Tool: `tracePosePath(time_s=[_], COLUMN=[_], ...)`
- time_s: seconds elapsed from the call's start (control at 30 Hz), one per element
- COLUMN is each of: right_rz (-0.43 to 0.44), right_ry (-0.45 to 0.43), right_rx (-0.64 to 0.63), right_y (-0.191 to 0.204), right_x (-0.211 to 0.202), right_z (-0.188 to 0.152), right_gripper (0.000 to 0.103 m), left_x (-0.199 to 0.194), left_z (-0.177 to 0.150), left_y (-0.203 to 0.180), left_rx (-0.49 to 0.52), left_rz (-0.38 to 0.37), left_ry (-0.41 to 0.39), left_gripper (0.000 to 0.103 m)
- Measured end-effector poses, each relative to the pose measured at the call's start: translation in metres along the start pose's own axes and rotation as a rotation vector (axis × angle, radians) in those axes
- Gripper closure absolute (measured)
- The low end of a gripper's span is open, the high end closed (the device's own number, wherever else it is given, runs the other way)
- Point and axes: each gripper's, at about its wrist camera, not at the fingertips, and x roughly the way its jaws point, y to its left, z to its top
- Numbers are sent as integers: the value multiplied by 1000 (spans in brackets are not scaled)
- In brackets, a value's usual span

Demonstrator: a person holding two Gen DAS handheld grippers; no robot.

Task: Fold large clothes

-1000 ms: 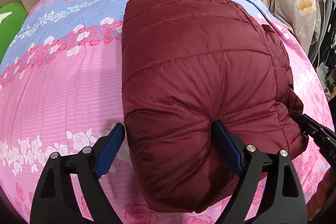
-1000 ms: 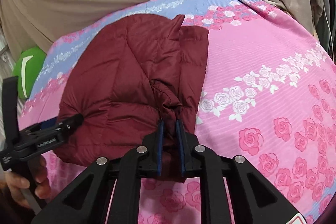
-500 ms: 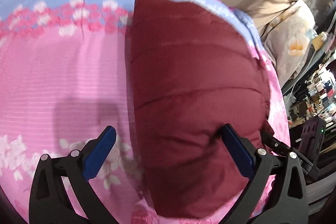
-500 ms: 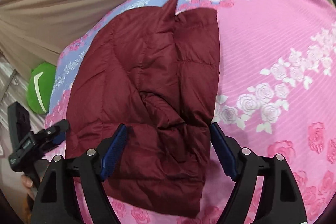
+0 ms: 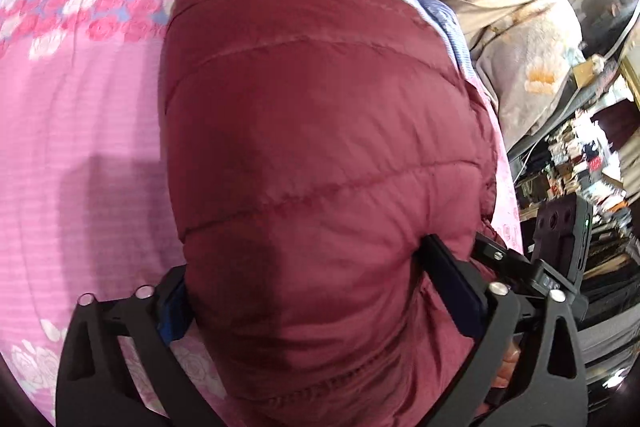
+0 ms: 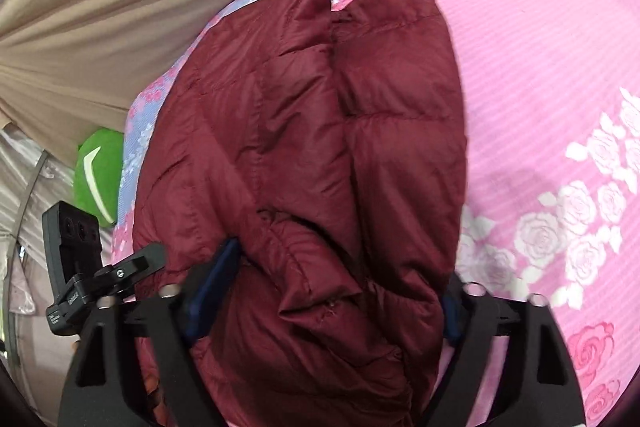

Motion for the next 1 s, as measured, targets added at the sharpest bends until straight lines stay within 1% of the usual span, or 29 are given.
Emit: tracePosePath(time_s=[0.03,0.07,0.1,0.13,0.23,0.33,0.43,0.53,0.57,0.67,0.7,0.73,0.8,0.83,0.87,1.0], right_rz=[9,12,19,28,39,7,11,17,27,59,72,93,126,137,154,217], right_ry=[1,-5,-13,-28,-99,-186,-297,-415,-473,-591,-624,-664,-715,-734,-761,-841], right_rx=[-3,-16,-27,-35,-95,-178,-245,-315,-350,-432,-461,-497,-551,-574,-606,-709], right_y=[3,8,11,15,37,67,99,129,143,179,192,209,236,246,262,315], right_x=[0,-1,-4,-7,-26,-53,-91,-128,-145,-179,-188,-198,-209,-213,-217,-220], right_z=[0,0,1,1,1,-1,-5,-8,-10,-13,-12,-11,-6,-4,-1,9], right_gripper=[46,53,66,75,88,89,89,89,89,89,89,89,89,89,89,89], left_x=[-4,-7,-12,-19,-39,-64,-103,-148,-166,-215,-233,-244,-279,-287,-302,-349], left_z=[0,0,1,3,8,13,13,11,10,10,11,12,14,15,18,26], left_y=[-5,-9,-14,-21,-39,-57,-78,-102,-110,-125,-127,-128,-128,-127,-124,-105], left_rx=[29,54,79,116,167,220,303,409,446,532,556,571,608,616,634,674], left_rz=[11,19,22,16,-12,-47,-88,-115,-122,-141,-145,-145,-138,-136,-130,-98], left_ry=[-15,-27,-41,-60,-102,-162,-256,-379,-430,-566,-613,-644,-738,-763,-809,-941], left_gripper=[22,27,37,48,60,63,64,64,64,63,63,63,63,63,63,61])
